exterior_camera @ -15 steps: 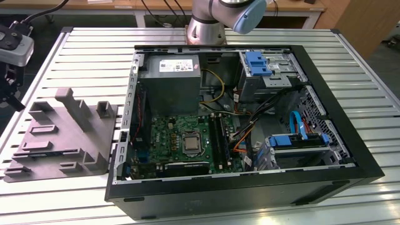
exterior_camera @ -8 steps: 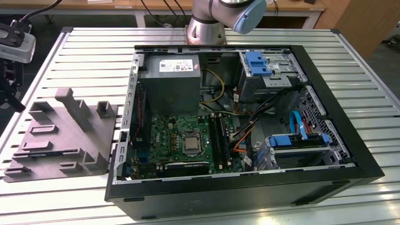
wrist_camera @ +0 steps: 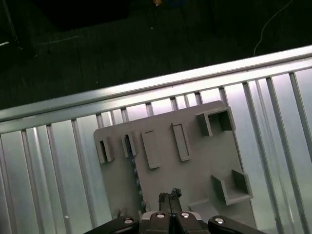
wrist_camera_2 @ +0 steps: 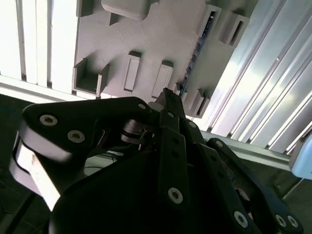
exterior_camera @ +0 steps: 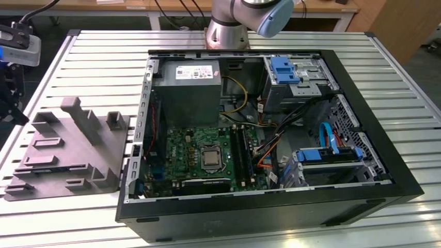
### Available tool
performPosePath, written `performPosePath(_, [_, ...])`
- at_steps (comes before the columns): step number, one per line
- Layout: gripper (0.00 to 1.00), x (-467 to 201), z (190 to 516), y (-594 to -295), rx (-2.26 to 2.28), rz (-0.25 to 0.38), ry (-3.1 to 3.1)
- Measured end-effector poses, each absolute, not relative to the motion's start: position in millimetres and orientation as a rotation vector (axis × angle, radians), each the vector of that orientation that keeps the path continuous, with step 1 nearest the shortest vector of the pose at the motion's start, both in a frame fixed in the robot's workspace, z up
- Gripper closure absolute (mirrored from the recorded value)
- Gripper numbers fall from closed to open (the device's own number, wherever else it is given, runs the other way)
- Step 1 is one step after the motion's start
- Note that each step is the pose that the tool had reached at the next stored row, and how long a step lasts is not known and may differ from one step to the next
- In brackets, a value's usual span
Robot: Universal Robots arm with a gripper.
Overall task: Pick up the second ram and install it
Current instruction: 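Pick up the second ram and move it above second insertion slot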
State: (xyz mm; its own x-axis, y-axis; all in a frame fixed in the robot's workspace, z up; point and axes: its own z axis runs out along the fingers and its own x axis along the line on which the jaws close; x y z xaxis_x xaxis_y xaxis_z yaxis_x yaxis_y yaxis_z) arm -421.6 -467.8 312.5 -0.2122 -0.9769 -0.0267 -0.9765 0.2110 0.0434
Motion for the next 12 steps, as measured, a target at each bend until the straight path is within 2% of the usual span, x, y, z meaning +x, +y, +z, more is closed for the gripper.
performPosePath(12, [0.90, -421.6, 307.9, -467.8, 2.138, -0.078, -2.286])
